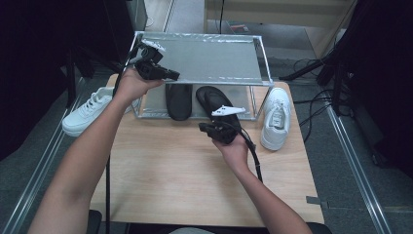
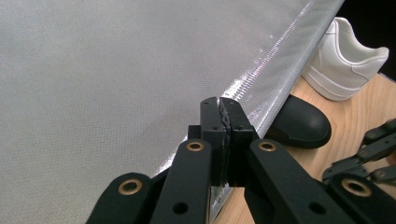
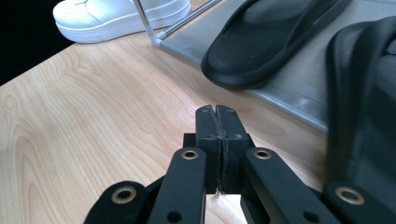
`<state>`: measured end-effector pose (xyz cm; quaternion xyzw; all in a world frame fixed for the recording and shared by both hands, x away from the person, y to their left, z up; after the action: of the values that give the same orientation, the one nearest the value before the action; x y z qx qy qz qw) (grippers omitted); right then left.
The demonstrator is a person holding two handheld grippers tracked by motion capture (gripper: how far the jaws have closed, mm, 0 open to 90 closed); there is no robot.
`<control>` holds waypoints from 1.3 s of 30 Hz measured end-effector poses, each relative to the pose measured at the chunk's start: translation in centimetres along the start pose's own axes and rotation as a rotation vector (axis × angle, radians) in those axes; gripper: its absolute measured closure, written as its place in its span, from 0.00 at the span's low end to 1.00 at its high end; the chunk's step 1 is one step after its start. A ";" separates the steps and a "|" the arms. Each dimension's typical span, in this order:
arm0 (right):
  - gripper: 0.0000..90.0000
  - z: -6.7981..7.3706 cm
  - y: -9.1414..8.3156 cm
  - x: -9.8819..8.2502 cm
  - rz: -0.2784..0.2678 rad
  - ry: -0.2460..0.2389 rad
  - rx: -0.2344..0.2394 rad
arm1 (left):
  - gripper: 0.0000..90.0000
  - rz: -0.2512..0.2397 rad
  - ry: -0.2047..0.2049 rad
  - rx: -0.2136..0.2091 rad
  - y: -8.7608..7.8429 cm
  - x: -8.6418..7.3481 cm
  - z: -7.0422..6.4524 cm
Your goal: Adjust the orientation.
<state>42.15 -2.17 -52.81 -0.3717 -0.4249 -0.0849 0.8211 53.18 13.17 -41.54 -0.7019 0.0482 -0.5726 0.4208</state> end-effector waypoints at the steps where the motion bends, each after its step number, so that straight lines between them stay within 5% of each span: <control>1: 1.00 0.0 0.0 0.0 0.000 0.000 0.000 | 0.99 0.000 0.000 0.000 0.0 0.0 0.0; 26: 1.00 -5.8 -7.3 -3.5 -0.043 0.022 -0.094 | 1.00 -0.001 -0.002 -0.002 0.0 0.0 0.0; 39: 1.00 -8.2 -6.1 -5.3 0.019 0.039 -0.154 | 0.99 -0.001 0.002 0.001 0.0 0.0 0.0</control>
<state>41.21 -13.03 -56.50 -0.4361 -0.3975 -0.1168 0.7989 53.17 13.16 -41.54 -0.7011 0.0480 -0.5734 0.4211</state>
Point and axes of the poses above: each handheld gripper's, and its own axes: y roughly forward along the jaws, x roughly out of its top, z roughly to its left, the point moved 9 cm from there along y, roughly forward along the jaws, and after that the axes turned 11 degrees about y, right-handed, at the moved point
